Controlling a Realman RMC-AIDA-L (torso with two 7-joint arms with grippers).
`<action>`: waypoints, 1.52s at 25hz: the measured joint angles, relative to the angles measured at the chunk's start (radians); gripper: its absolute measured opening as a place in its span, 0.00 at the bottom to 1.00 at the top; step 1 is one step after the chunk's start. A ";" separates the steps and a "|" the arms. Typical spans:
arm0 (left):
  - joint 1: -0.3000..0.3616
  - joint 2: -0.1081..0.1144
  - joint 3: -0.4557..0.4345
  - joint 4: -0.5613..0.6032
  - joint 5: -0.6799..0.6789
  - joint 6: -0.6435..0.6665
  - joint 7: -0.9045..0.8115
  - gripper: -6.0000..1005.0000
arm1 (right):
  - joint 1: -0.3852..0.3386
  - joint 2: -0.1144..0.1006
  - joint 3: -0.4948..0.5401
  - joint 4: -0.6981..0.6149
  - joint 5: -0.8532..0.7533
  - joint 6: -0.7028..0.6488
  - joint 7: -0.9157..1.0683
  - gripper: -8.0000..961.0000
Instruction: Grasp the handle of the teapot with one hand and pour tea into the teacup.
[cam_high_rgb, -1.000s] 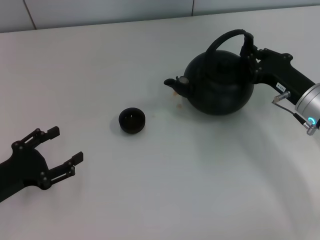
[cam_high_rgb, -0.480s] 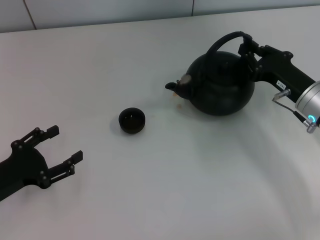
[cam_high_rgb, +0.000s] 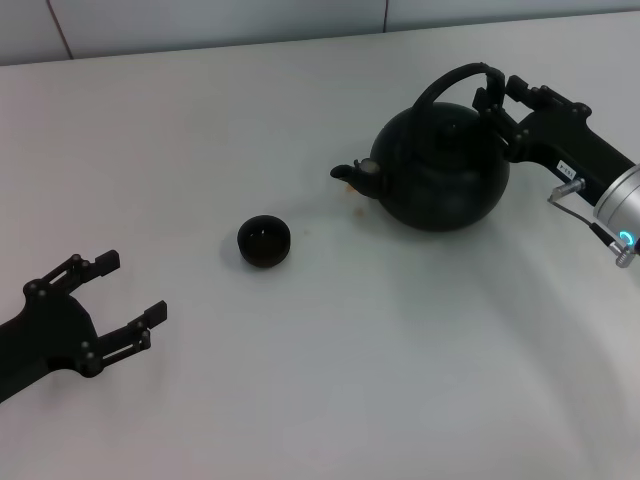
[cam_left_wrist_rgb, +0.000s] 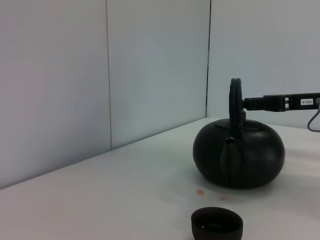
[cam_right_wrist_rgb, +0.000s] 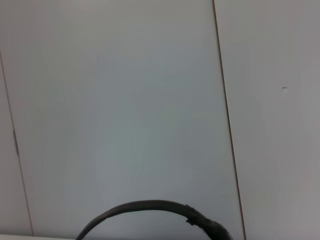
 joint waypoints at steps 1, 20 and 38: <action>0.000 0.000 0.001 0.000 0.000 0.000 0.000 0.85 | -0.001 0.000 0.000 0.000 0.000 -0.001 0.000 0.49; 0.000 0.000 0.003 -0.001 0.000 0.002 0.000 0.85 | -0.018 0.000 0.001 0.000 0.000 -0.009 -0.002 0.50; 0.000 0.000 0.005 -0.003 0.010 0.012 0.000 0.85 | -0.221 -0.008 -0.013 -0.080 -0.107 -0.390 -0.004 0.75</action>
